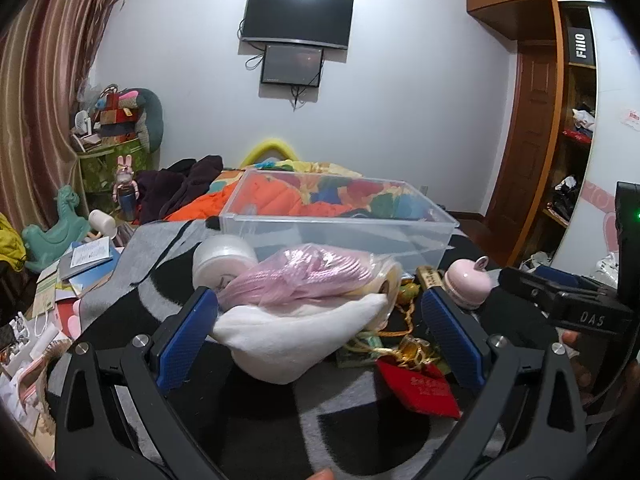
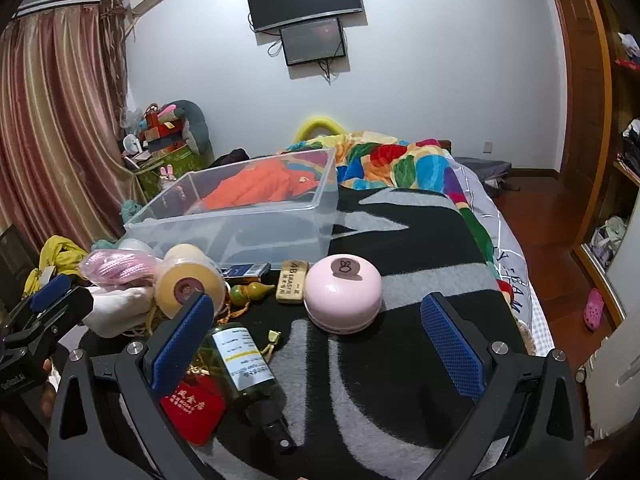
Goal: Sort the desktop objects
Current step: 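Grasp the white cloth with the left tool while the right tool grasps the pink round container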
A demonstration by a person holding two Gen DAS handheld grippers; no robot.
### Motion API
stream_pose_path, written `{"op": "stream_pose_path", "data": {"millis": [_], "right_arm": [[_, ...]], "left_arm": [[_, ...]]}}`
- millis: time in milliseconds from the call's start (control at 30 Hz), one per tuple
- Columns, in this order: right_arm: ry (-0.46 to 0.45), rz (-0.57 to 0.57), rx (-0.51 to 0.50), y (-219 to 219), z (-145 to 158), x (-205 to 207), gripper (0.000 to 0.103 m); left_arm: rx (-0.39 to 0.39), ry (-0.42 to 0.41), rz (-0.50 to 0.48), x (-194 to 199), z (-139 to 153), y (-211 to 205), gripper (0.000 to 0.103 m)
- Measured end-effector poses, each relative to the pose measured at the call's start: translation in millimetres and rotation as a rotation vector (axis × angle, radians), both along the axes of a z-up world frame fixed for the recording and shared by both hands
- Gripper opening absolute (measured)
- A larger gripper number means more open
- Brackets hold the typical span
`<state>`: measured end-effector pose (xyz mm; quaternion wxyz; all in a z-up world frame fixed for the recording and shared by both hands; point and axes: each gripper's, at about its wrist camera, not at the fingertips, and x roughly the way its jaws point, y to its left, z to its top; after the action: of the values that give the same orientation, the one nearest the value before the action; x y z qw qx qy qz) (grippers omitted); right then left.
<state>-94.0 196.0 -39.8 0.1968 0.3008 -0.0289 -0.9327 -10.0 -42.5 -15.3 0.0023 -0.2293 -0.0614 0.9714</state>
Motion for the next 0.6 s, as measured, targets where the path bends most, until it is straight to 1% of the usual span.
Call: {"op": "stream_pose_path", "data": {"millis": [167, 300, 400, 500, 600], "right_arm": [[-0.019, -0.021, 0.019, 2, -8, -7, 0.103], [-0.042, -0.035, 0.047, 1, -19, -13, 0.103], [-0.067, -0.022, 0.047, 1, -27, -19, 0.103], [-0.072, 0.028, 0.038, 1, -31, -28, 0.103], [-0.083, 0.011, 0.05, 2, -35, -39, 0.103]], "left_arm": [[0.008, -0.028, 0.02, -2, -9, -7, 0.103], [0.026, -0.078, 0.034, -11, -23, -13, 0.103], [0.054, -0.117, 0.03, -23, -34, -16, 0.103], [0.085, -0.132, 0.022, -30, -40, -19, 0.103], [0.108, -0.158, 0.02, -37, -47, -23, 0.103]]}}
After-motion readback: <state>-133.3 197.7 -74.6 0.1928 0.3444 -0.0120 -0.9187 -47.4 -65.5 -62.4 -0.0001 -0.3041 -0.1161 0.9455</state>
